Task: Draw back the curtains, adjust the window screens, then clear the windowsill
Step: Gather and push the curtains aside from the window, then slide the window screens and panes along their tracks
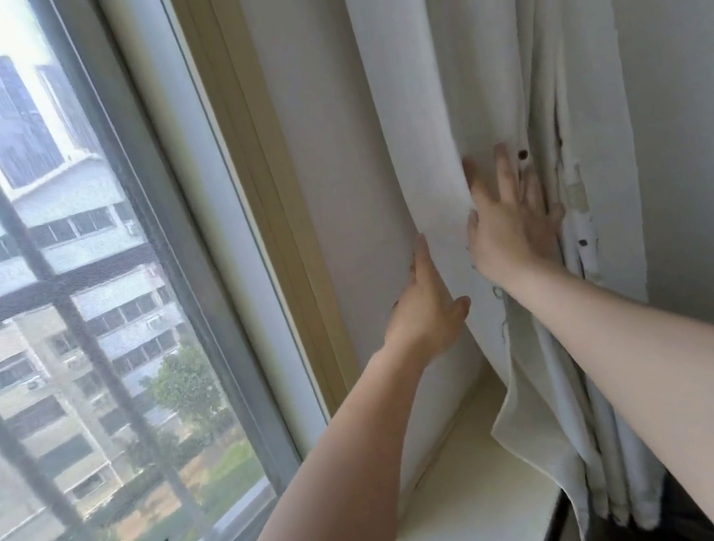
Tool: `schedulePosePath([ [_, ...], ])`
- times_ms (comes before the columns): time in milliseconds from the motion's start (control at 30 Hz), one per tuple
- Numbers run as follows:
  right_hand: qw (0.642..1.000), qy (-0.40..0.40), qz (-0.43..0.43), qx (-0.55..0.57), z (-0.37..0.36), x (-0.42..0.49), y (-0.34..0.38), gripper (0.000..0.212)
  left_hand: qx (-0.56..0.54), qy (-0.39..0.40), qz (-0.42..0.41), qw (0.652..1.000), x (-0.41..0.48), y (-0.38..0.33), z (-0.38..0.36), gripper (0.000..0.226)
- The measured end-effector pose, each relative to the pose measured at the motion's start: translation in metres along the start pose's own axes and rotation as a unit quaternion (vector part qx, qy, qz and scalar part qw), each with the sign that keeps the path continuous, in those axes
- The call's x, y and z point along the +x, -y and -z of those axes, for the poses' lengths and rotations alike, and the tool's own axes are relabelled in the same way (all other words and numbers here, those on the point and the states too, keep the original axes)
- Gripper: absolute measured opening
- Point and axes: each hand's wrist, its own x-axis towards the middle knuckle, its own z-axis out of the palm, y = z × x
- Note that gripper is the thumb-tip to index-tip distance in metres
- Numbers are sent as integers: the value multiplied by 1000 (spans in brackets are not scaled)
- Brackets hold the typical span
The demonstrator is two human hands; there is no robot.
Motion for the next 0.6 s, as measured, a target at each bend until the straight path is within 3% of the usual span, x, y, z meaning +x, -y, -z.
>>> schedulePosePath([
  [133, 989, -135, 29, 61, 6, -38, 37, 55, 15, -34, -21, 999, -46, 12, 11, 84],
  [233, 950, -272, 124, 87, 3, -61, 64, 43, 32, -102, -41, 993, -80, 24, 26, 56],
  [300, 936, -294, 175, 84, 3, -72, 83, 24, 55, -138, -34, 988, -100, 32, 39, 38],
  [367, 929, -279, 220, 103, 6, -83, 104, 12, 77, -165, -17, 983, -117, 42, 54, 25],
  [500, 927, -194, 271, 171, 7, -119, 154, 32, 160, -169, -1, 973, -149, 70, 85, 16],
  [600, 945, -40, 234, 223, -3, -141, 185, 38, 258, -131, 16, 957, -168, 94, 105, 21],
])
